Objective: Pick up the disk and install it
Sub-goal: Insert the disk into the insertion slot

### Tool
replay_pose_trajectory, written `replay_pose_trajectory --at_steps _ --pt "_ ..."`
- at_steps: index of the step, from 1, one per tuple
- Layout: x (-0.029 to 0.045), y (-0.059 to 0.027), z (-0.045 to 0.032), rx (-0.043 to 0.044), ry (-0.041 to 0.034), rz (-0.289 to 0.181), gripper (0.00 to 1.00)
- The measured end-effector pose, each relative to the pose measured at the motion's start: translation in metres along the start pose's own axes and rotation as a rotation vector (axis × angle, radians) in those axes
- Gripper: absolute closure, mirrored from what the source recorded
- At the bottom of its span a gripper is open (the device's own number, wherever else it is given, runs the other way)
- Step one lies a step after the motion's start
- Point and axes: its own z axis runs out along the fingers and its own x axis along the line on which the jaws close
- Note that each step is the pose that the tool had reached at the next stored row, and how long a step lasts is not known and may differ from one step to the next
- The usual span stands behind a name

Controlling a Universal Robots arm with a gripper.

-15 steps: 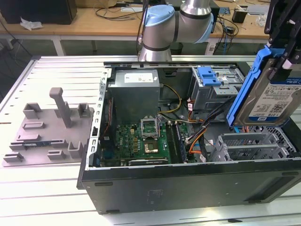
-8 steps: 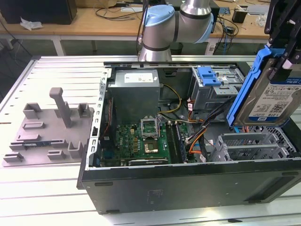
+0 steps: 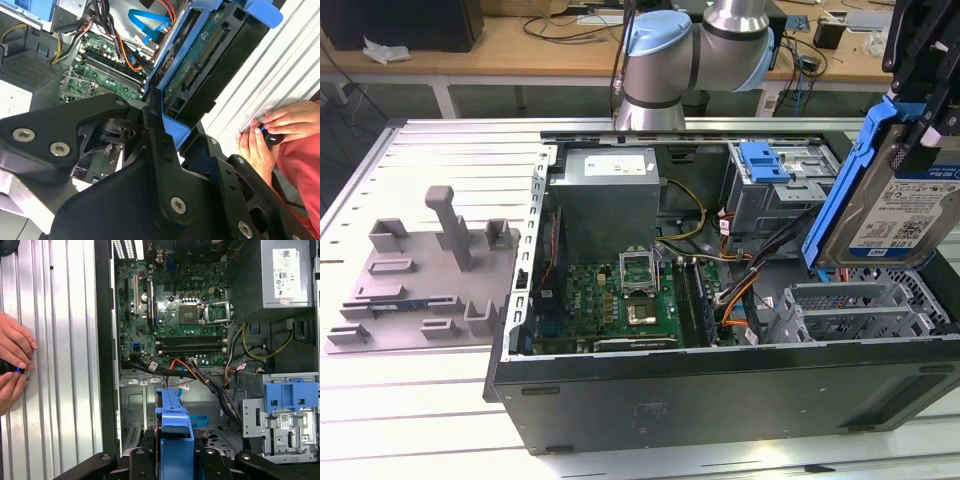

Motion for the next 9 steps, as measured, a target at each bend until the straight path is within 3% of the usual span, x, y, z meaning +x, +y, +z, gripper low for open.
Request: replay_pose_trajectory --at_steps 9 --pt "0.0002 0.0011 0.0003 -0.0001 0.0002 -0.032 0.63"
